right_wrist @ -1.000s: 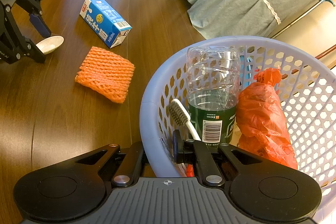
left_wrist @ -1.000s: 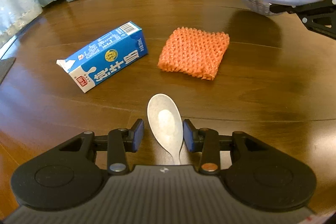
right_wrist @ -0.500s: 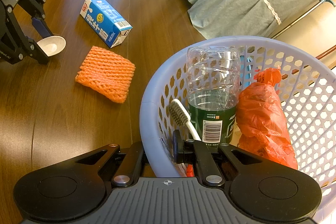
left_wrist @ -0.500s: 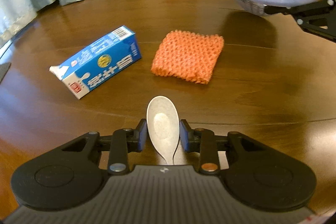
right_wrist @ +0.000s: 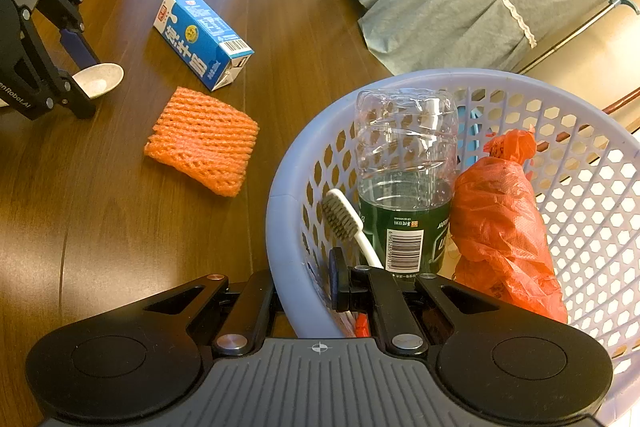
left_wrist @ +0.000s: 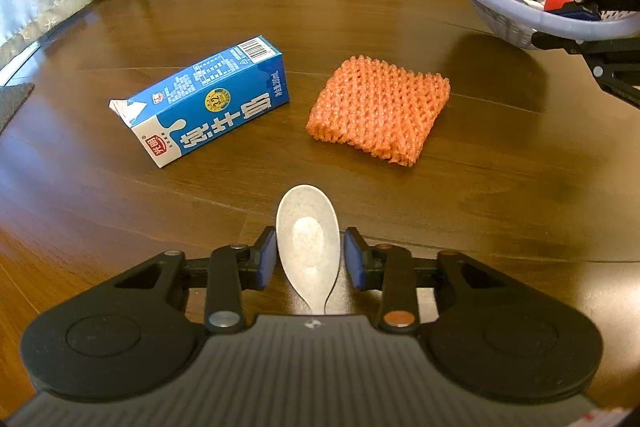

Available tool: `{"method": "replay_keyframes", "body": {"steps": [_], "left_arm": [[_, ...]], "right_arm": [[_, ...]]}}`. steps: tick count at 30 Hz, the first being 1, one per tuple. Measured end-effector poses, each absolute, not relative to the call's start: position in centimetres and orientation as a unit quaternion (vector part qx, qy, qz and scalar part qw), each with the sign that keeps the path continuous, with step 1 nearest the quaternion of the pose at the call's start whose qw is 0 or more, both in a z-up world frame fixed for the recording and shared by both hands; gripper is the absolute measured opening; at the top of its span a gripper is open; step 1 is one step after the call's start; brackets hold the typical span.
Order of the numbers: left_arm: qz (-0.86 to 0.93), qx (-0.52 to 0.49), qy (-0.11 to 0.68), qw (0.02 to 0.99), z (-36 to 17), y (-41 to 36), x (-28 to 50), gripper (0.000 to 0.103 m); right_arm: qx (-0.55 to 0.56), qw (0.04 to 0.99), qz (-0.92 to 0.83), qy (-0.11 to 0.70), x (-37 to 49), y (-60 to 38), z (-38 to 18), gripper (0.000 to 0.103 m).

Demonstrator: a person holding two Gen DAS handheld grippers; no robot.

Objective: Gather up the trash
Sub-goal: 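Lift the white spoon off the floor with the left tool, then carry the spoon over the wastebasket and open the left tool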

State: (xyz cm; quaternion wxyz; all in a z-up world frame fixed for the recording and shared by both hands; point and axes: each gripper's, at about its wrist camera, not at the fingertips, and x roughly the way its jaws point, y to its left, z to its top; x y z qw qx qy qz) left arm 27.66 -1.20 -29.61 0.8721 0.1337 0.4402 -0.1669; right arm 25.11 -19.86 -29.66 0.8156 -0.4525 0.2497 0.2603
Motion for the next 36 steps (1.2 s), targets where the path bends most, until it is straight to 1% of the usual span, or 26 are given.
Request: {"method": "replay_keyframes", "body": {"steps": [17, 36], "left_arm": [[-0.198, 0.131, 0.441, 0.865, -28.8, -0.8, 27.2, 0.027], [-0.220, 0.101, 0.429, 0.870, -25.8, -1.2, 27.8, 0.027]], "right_arm": [[-0.452, 0.816, 0.260, 0.250, 25.1, -19.8, -29.7, 0.005], [-0.452, 0.816, 0.260, 0.249, 25.1, -19.8, -29.7, 0.005]]}}
